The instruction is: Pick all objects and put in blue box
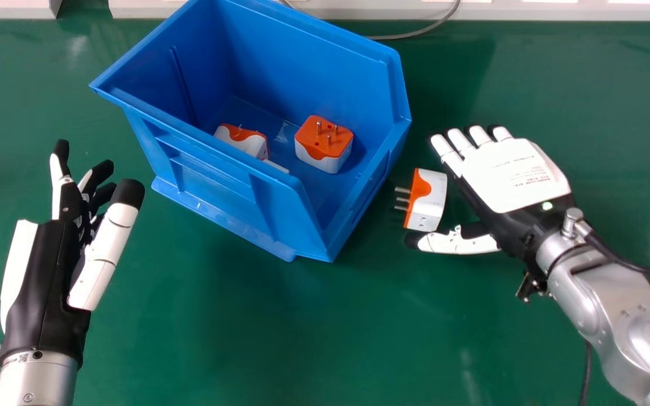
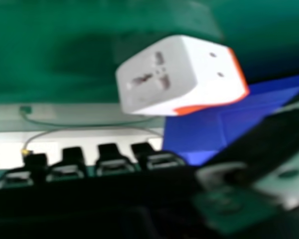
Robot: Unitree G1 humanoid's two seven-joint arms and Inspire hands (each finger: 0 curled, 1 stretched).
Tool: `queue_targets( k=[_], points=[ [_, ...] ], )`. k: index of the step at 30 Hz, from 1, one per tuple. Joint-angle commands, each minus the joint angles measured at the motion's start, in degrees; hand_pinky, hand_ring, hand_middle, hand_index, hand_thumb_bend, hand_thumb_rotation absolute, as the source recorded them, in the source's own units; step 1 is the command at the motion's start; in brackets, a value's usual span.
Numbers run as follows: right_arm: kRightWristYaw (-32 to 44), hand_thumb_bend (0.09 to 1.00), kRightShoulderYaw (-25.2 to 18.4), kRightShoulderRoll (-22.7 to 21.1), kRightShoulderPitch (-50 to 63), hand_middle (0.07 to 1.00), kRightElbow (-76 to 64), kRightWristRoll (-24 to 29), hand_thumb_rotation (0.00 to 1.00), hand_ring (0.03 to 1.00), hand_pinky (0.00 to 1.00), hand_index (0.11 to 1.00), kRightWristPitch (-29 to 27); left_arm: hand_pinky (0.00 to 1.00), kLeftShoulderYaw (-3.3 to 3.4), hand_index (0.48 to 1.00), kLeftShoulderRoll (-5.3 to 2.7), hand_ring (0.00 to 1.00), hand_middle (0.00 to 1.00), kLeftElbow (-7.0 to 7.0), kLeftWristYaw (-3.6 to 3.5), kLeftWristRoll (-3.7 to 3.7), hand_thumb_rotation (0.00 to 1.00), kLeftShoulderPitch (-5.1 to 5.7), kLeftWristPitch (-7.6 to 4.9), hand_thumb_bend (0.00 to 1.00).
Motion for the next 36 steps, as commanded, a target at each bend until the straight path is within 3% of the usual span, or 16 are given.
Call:
queue_targets(
  k=[1, 12, 16, 17, 19, 20, 21, 22, 23, 26, 30, 36],
  points=[
    [0.2, 0.571, 0.4, 0.0, -2.8, 0.941, 0.7, -0.4, 0.90, 0.915, 0.81, 0.888, 0.2, 0.88, 0.11, 0.928, -0.06, 0.92, 0.94, -1.29, 0.33, 0.47, 0.91, 0.12, -0.29, 0.76],
    [1.4, 0.528, 2.7, 0.5, -5.8, 0.895, 3.9, -0.7, 0.79, 0.879, 0.78, 0.842, 1.4, 0.88, 0.27, 0.928, -0.11, 0.92, 0.94, -2.64, 0.14, 0.22, 0.91, 0.94, 0.44, 0.76],
    [0.5, 0.500, 4.3, 0.9, -7.4, 0.819, 6.2, -1.3, 0.77, 0.812, 0.72, 0.769, 1.5, 0.88, 0.28, 0.927, -0.09, 0.92, 0.94, -2.80, 0.15, 0.28, 0.91, 1.07, 0.55, 0.77],
    [-0.2, 0.485, 4.5, 1.1, -7.7, 0.785, 6.8, -1.3, 0.75, 0.783, 0.70, 0.730, 1.3, 0.88, 0.27, 0.927, -0.09, 0.92, 0.94, -3.09, 0.14, 0.32, 0.91, 1.16, 0.66, 0.77],
    [-1.7, 0.443, 4.5, 1.6, -8.0, 0.565, 7.8, -0.8, 0.65, 0.569, 0.54, 0.542, 0.9, 0.87, 0.28, 0.927, -0.09, 0.92, 0.94, -3.50, 0.12, 0.34, 0.91, 1.32, 0.85, 0.77],
    [-3.1, 0.454, 3.9, 2.2, -7.8, 0.504, 8.6, 0.5, 0.55, 0.496, 0.48, 0.528, 0.4, 0.87, 0.33, 0.927, -0.06, 0.92, 0.94, -3.61, 0.12, 0.34, 0.91, 1.38, 0.96, 0.77],
    [-4.0, 0.480, 3.3, 2.7, -7.6, 0.361, 9.1, 1.6, 0.35, 0.330, 0.31, 0.503, -0.1, 0.87, 0.34, 0.927, -0.07, 0.92, 0.94, -3.78, 0.12, 0.35, 0.91, 1.49, 1.06, 0.77],
    [-4.7, 0.495, 3.1, 3.0, -7.5, 0.280, 9.7, 2.5, 0.24, 0.240, 0.21, 0.490, -0.6, 0.87, 0.33, 0.927, -0.07, 0.92, 0.94, -4.00, 0.12, 0.36, 0.91, 1.57, 1.20, 0.77],
    [-5.0, 0.501, 3.0, 3.1, -7.5, 0.246, 10.1, 3.0, 0.20, 0.201, 0.17, 0.486, -0.9, 0.87, 0.31, 0.927, -0.07, 0.92, 0.94, -4.16, 0.12, 0.37, 0.91, 1.62, 1.30, 0.77],
    [-5.5, 0.509, 3.3, 3.1, -7.7, 0.196, 10.7, 3.5, 0.13, 0.144, 0.10, 0.479, -1.3, 0.87, 0.28, 0.927, -0.07, 0.92, 0.94, -4.34, 0.12, 0.38, 0.91, 1.67, 1.44, 0.77],
    [-2.3, 0.508, 2.8, 2.9, -8.1, 0.139, 10.1, 4.7, 0.11, 0.086, 0.04, 0.481, -0.3, 0.87, 0.44, 0.927, 0.03, 0.92, 0.94, -3.69, 0.24, 0.51, 0.91, 1.61, 1.09, 0.77],
    [-4.7, 0.509, 2.9, 3.0, -7.8, 0.113, 10.2, 5.0, 0.11, 0.066, 0.03, 0.485, -0.3, 0.87, 0.48, 0.925, 0.03, 0.92, 0.94, -3.95, 0.22, 0.52, 0.91, 1.77, 1.11, 0.78]
  ],
)
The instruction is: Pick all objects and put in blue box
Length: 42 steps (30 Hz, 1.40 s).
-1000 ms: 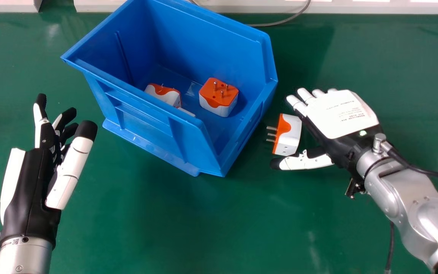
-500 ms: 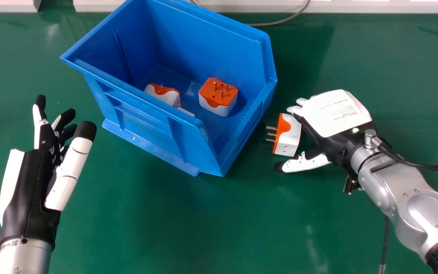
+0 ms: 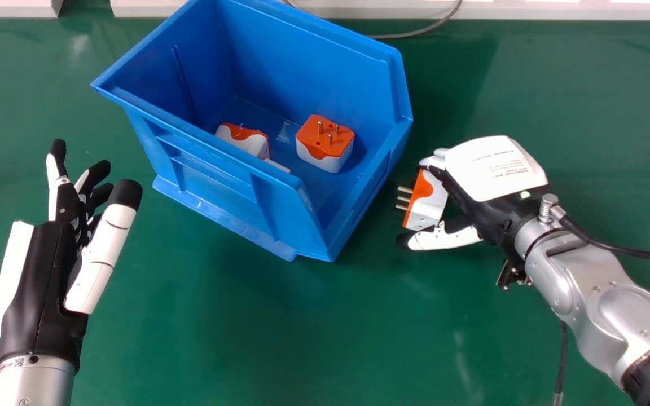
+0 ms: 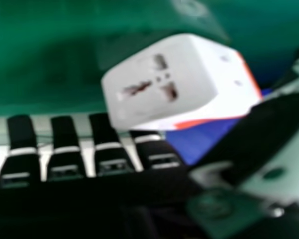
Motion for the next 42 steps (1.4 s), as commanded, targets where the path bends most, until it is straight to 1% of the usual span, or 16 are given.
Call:
queue_targets(
  k=[1, 4, 9, 16, 22, 24, 29, 35, 38, 42],
  points=[
    [-1.2, 0.508, -1.0, 0.1, -1.4, 0.113, -0.5, 0.9, 0.11, 0.065, 0.03, 0.485, -0.1, 0.87, 0.45, 0.925, 0.15, 0.92, 0.94, -1.46, 0.24, 0.54, 0.91, 0.25, -0.14, 0.78],
    [-0.9, 0.508, -1.1, 0.5, -1.7, 0.118, 0.2, 1.9, 0.11, 0.069, 0.03, 0.484, -0.2, 0.87, 0.43, 0.925, 0.12, 0.92, 0.94, -1.99, 0.28, 0.61, 0.91, 0.35, 0.27, 0.77],
    [-0.2, 0.507, -0.1, 0.2, -2.8, 0.136, 1.0, 1.0, 0.11, 0.076, 0.03, 0.482, 0.2, 0.87, 0.50, 0.924, 0.19, 0.92, 0.94, -1.53, 0.36, 0.71, 0.91, 0.19, 0.28, 0.77],
    [-0.2, 0.507, 0.7, -0.1, -4.1, 0.157, 2.9, 0.3, 0.11, 0.088, 0.05, 0.482, 0.5, 0.87, 0.48, 0.922, 0.06, 0.91, 0.94, -3.16, 0.26, 0.63, 0.91, 0.83, 1.19, 0.77],
    [0.0, 0.506, 0.4, 0.4, -3.8, 0.138, 2.7, 1.0, 0.11, 0.082, 0.04, 0.486, 1.3, 0.87, 0.40, 0.923, 0.01, 0.91, 0.94, -3.25, 0.36, 0.66, 0.91, 0.78, 1.40, 0.77],
    [-0.3, 0.506, 0.2, 0.5, -3.5, 0.137, 2.2, 1.1, 0.11, 0.082, 0.04, 0.486, 1.5, 0.87, 0.35, 0.923, -0.01, 0.91, 0.94, -3.10, 0.38, 0.70, 0.91, 0.75, 1.26, 0.77],
    [-0.3, 0.506, -0.5, 0.2, -1.6, 0.135, -1.0, 2.3, 0.11, 0.081, 0.04, 0.487, 2.0, 0.87, 0.13, 0.922, -0.08, 0.91, 0.94, -2.94, 0.47, 1.06, 0.91, 0.44, 1.14, 0.77],
    [3.1, 0.504, -3.0, -2.7, 2.5, 0.134, -11.3, 4.3, 0.11, 0.080, 0.04, 0.487, 1.2, 0.87, 0.09, 0.922, -0.18, 0.91, 0.94, -2.30, 0.26, 0.80, 0.91, 0.07, 0.73, 0.78],
    [5.6, 0.499, -5.3, -4.9, 5.0, 0.144, -18.1, 5.6, 0.11, 0.083, 0.04, 0.487, 0.7, 0.87, 0.09, 0.922, -0.15, 0.91, 0.94, -2.51, 0.16, 0.78, 0.91, 0.03, 0.84, 0.77],
    [8.4, 0.495, -8.9, -7.8, 8.1, 0.167, -26.8, 7.1, 0.12, 0.094, 0.04, 0.487, -0.2, 0.87, 0.23, 0.922, -0.03, 0.91, 0.94, -2.25, 0.05, 0.67, 0.91, -0.36, 1.10, 0.77]
  ],
)
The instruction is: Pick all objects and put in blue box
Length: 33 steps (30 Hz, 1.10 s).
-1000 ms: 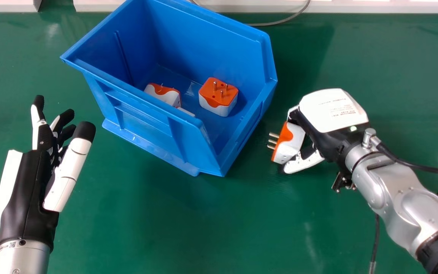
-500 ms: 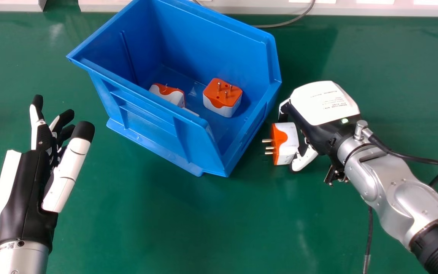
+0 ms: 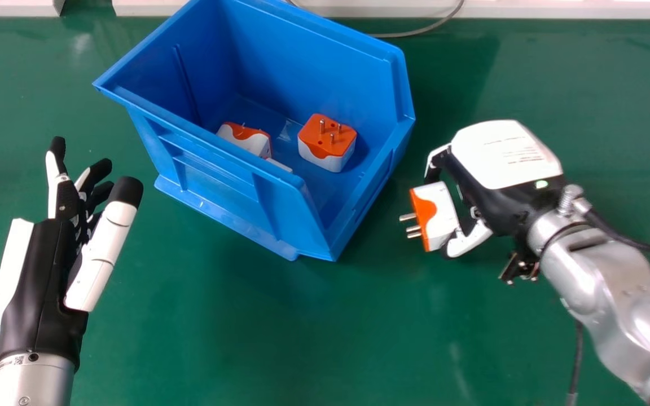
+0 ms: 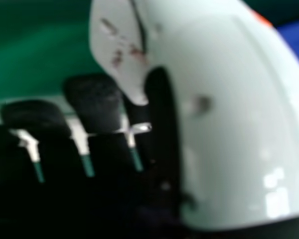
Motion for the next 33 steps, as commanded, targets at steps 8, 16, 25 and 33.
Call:
queue_targets(
  k=[8, 16, 25, 33],
  points=[
    [-2.0, 0.494, -8.1, -3.1, 0.8, 0.192, -11.9, 1.5, 0.14, 0.113, 0.07, 0.472, -4.5, 0.87, 0.56, 0.923, 0.47, 0.91, 0.94, -0.21, -0.08, 0.11, 0.91, -0.82, -0.31, 0.76],
    [0.5, 0.494, -8.3, 3.9, -5.0, 0.129, -13.9, 2.0, 0.13, 0.071, 0.03, 0.469, -1.8, 0.87, 0.34, 0.923, 0.47, 0.91, 0.94, 0.58, -0.01, 0.37, 0.91, -1.45, -0.43, 0.77],
    [-2.9, 0.491, -3.8, 12.5, -16.8, 0.178, -1.4, 0.8, 0.14, 0.102, 0.05, 0.469, -3.3, 0.87, -0.29, 0.921, -0.05, 0.91, 0.94, 0.19, 0.28, 0.61, 0.91, -1.18, -0.58, 0.77],
    [-9.0, 0.489, 1.6, 18.6, -26.0, 0.190, 14.5, -1.4, 0.14, 0.106, 0.05, 0.471, -6.2, 0.87, -0.52, 0.921, -0.67, 0.91, 0.94, -0.67, 0.16, 0.17, 0.91, -0.31, -0.46, 0.77]
  ],
)
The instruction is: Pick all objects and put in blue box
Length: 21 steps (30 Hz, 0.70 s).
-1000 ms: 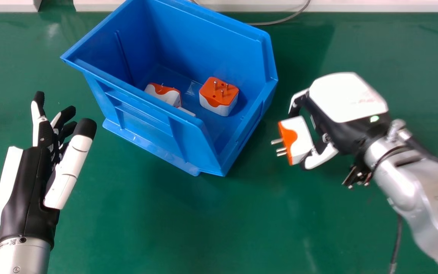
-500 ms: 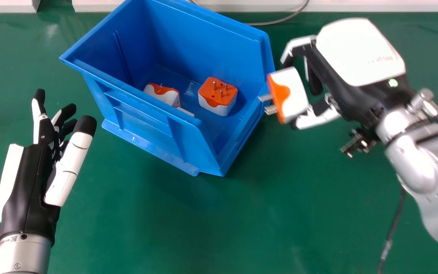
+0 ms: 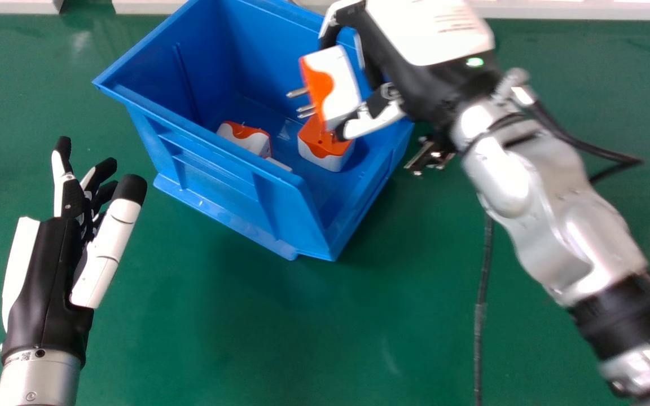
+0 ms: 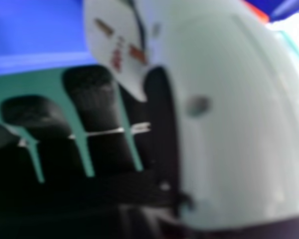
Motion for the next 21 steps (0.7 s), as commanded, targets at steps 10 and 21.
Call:
queue_targets(
  k=[10, 21],
  points=[
    [-3.7, 0.650, 5.1, 3.4, -8.9, 0.910, 9.2, -4.7, 0.68, 0.851, 0.69, 0.863, 3.4, 0.87, -0.36, 0.922, -0.76, 0.91, 0.94, -4.14, 0.03, 0.07, 0.90, 1.68, 0.66, 0.75],
    [-2.4, 0.639, 7.2, 3.1, -8.6, 1.000, 7.9, -7.2, 0.96, 1.000, 1.00, 1.000, 6.8, 0.87, -0.41, 0.922, -0.70, 0.91, 0.94, -4.25, 0.12, 0.22, 0.90, 1.74, 0.65, 0.75]
  ],
)
